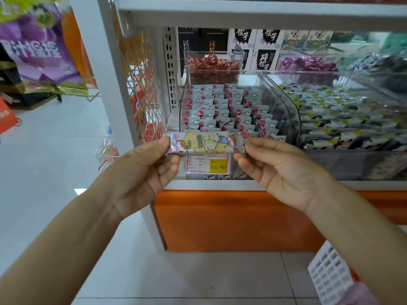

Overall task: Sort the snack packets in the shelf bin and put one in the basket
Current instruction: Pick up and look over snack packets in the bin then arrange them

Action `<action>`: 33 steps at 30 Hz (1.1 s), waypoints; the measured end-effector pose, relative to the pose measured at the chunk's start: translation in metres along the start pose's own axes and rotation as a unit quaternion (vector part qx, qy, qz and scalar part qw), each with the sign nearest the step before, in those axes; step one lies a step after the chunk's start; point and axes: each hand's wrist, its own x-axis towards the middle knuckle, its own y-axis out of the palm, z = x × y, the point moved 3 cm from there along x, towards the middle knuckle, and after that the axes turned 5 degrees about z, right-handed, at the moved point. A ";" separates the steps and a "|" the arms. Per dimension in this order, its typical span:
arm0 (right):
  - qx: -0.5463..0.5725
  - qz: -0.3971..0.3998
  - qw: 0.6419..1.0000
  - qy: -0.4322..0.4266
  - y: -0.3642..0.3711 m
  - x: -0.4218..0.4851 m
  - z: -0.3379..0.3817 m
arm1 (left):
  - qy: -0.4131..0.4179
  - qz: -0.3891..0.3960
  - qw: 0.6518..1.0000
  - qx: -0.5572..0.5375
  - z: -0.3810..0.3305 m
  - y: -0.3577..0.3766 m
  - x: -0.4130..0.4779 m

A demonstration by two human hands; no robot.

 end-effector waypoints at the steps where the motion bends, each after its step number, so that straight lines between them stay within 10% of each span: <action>1: 0.014 -0.001 1.000 0.001 -0.001 0.000 -0.001 | -0.003 -0.001 1.000 -0.010 0.000 0.000 0.000; 13: -0.280 -0.052 0.934 -0.218 0.000 0.001 0.005 | 0.007 0.009 0.995 0.098 -0.006 0.009 -0.006; 22: -0.398 0.018 0.893 -0.211 0.013 -0.007 0.001 | 0.131 0.055 0.970 0.197 -0.011 0.013 -0.007; 33: -0.441 -0.040 0.856 -0.267 0.012 -0.003 0.001 | 0.204 0.017 0.854 0.478 -0.007 0.026 -0.017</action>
